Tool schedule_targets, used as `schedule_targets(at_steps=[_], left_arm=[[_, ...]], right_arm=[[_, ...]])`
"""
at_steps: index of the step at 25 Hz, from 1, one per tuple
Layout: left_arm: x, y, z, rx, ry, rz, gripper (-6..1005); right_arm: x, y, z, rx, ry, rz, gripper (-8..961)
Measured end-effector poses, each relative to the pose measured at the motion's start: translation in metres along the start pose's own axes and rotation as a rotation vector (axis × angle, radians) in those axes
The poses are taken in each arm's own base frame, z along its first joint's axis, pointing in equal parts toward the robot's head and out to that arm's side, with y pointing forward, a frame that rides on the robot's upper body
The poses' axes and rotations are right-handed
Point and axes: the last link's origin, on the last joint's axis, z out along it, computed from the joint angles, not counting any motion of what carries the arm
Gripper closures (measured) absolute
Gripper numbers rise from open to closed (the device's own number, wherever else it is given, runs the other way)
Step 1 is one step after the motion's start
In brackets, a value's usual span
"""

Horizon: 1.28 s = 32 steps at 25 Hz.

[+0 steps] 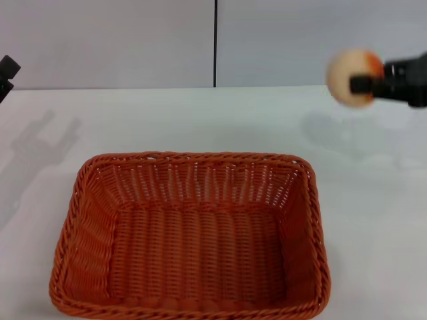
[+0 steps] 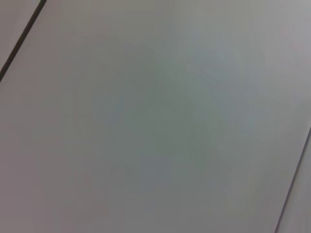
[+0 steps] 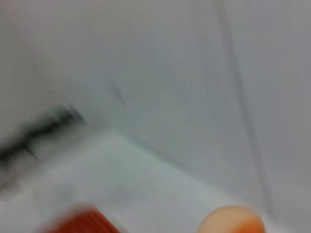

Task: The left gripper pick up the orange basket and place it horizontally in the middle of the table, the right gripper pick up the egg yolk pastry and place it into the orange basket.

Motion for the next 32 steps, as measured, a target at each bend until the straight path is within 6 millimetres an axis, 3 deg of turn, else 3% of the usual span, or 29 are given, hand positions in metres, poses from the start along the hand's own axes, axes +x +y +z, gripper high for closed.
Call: schedule_targets(at_steps=[4, 6, 10, 11, 15, 21, 24, 29, 32], left_arm=[[0.0, 0.0, 0.0, -0.001, 0.0, -0.003, 332], [-0.001, 0.001, 0.001, -0.006, -0.003, -0.005, 332], [-0.002, 0.002, 0.001, -0.01, -0.007, -0.007, 332], [-0.002, 0.002, 0.001, -0.011, -0.008, -0.007, 332], [-0.004, 0.003, 0.002, -0.013, -0.007, -0.016, 332], [-0.004, 0.003, 0.001, -0.012, -0.007, -0.016, 332], [-0.004, 0.003, 0.001, -0.012, -0.006, -0.017, 332], [-0.003, 0.003, 0.003, -0.017, -0.004, -0.017, 332], [-0.003, 0.004, 0.005, -0.021, -0.003, -0.016, 332]], right_arm=[[-0.01, 0.027, 0.003, -0.178, -0.216, -0.102, 674], [-0.015, 0.042, 0.019, -0.301, -0.288, -0.144, 688], [-0.016, 0.053, 0.042, -0.401, -0.282, -0.162, 715], [-0.017, 0.06, 0.059, -0.458, -0.252, -0.175, 724], [-0.015, 0.07, 0.079, -0.528, -0.199, -0.204, 760], [-0.012, 0.075, 0.095, -0.536, -0.141, -0.22, 660], [-0.01, 0.075, 0.092, -0.531, -0.147, -0.217, 610], [-0.007, 0.071, 0.083, -0.508, -0.165, -0.211, 367], [-0.004, 0.066, 0.074, -0.464, -0.201, -0.203, 319]])
